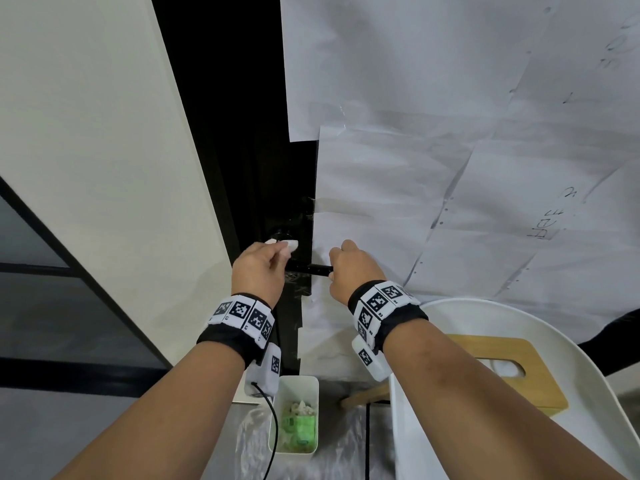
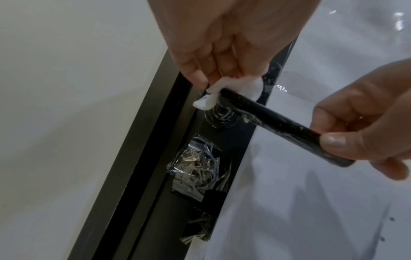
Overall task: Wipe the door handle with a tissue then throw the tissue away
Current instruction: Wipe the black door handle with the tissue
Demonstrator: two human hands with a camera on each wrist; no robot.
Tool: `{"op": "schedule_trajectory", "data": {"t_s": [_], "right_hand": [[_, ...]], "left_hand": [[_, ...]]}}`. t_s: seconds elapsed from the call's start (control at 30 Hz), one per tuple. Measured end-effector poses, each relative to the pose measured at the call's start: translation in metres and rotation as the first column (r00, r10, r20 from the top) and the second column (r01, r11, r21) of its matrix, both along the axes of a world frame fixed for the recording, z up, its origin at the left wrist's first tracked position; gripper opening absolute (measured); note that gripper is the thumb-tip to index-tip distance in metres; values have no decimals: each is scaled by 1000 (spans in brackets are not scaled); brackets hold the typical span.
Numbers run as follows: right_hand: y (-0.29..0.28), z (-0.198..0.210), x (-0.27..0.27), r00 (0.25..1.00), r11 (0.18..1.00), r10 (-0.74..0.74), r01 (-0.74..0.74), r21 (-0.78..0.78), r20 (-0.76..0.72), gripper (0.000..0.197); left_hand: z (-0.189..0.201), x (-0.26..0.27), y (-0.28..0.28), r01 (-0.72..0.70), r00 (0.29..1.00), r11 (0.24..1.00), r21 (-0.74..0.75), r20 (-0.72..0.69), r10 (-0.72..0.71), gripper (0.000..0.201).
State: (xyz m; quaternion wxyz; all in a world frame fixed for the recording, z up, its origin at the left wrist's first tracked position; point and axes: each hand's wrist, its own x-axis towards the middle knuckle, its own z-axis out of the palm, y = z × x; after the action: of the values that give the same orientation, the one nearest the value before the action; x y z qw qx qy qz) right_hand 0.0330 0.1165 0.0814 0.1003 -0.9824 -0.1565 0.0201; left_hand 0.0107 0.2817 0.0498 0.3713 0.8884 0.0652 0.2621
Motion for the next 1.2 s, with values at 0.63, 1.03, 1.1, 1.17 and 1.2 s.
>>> {"op": "schedule_trajectory", "data": {"t_s": [0.63,1.03,1.1,1.17,1.2], "right_hand": [[0,1,-1,1000,1000,0,0,-5,-1,13],[1,0,0,1000,1000,-10,10,-1,-2,12],[1,1,0,1000,1000,-7,7,-1,-3,12],[1,0,-1,1000,1000,-9,9,1,-4,12],[1,0,-2,1000,1000,-9,9,1,0,12]], "left_hand": [[19,23,3,-148,964,988,-42,-231,134,23],[20,35,2,-147,939,989,15,-313,144,16],[21,34,1,-156,938,988,5,-313,150,21],[22,34,1,-159,936,987,16,-317,156,22],[23,34,2,-154,935,988,23,-320,154,21]]}}
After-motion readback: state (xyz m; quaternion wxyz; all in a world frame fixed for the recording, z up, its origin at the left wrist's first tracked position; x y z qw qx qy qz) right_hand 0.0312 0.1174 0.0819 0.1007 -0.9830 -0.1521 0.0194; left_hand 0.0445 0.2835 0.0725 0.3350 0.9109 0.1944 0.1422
